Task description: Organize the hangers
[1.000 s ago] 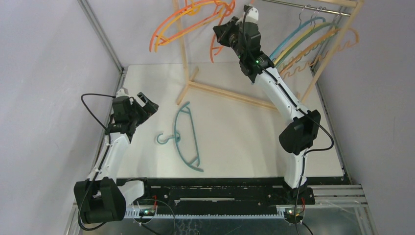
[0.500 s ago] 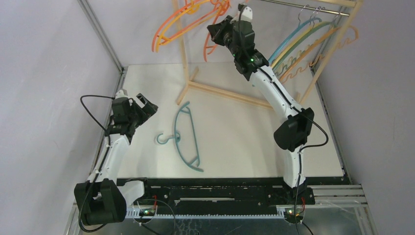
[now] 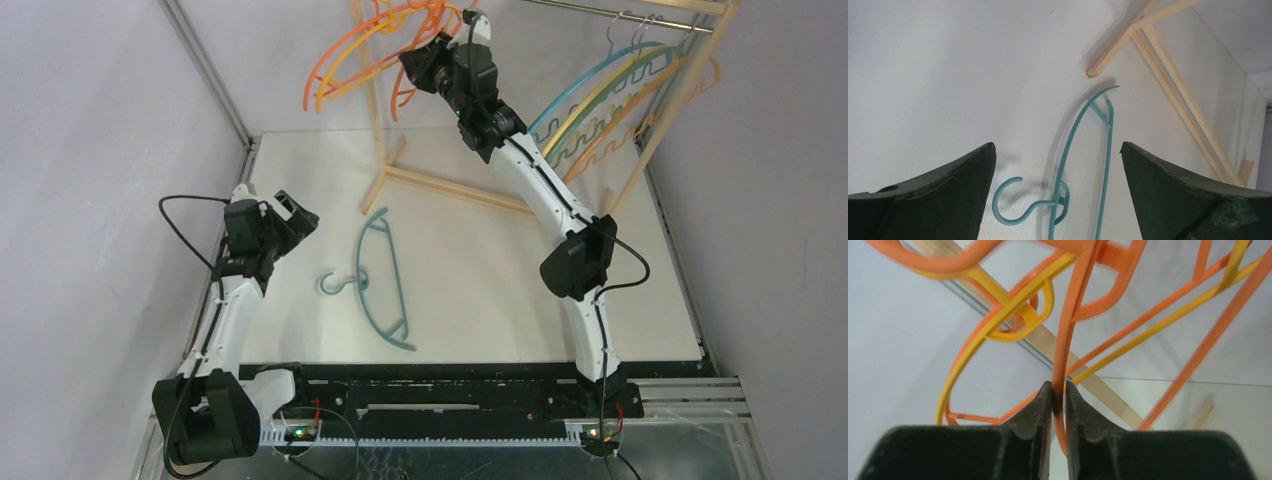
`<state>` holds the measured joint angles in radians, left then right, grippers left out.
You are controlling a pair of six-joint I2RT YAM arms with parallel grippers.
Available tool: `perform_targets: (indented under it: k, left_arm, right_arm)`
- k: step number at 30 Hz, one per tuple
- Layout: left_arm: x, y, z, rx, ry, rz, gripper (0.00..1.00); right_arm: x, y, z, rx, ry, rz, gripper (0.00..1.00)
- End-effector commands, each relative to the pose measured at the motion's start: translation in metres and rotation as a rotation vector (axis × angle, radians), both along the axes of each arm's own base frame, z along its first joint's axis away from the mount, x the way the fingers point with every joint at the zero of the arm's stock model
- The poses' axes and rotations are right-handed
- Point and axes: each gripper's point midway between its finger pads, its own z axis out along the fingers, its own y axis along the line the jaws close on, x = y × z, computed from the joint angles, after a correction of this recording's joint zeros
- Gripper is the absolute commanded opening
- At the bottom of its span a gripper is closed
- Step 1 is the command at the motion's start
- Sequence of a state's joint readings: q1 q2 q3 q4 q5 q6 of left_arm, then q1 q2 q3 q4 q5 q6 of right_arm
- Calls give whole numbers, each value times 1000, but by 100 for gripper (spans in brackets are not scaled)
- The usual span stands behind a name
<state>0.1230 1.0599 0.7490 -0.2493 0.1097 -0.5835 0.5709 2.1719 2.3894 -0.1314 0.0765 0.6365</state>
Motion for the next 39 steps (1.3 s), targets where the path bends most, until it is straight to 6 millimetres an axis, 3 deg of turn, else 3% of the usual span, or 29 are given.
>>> perform_targets:
  k: [1, 5, 10, 16, 24, 26, 30, 34, 39]
  left_arm:
    - [1, 3, 12, 19, -47, -8, 99]
    - [0, 4, 11, 16, -47, -5, 100]
    - [-1, 4, 8, 15, -42, -2, 100]
    - [0, 5, 9, 13, -46, 3, 100]
    - [2, 3, 13, -3, -57, 3, 100]
    - [3, 3, 13, -4, -57, 5, 100]
    - [6, 1, 12, -21, -53, -1, 100]
    - [6, -1, 12, -33, -51, -7, 100]
    - [3, -3, 9, -42, -44, -11, 100]
  right_arm:
    - [-12, 23, -15, -34, 33, 85, 27]
    - [-24, 29, -3, -74, -24, 125, 47]
    - [-41, 23, 9, -128, -52, 168, 58]
    - [-66, -4, 21, -163, -58, 146, 69]
    - [-123, -46, 30, -229, -85, 125, 78]
    - [-137, -54, 29, -250, -91, 129, 88]
    - [-160, -61, 22, -288, -100, 169, 92]
    - [-193, -49, 4, -383, -90, 309, 91]
    - [-247, -24, -67, -611, -8, 493, 89]
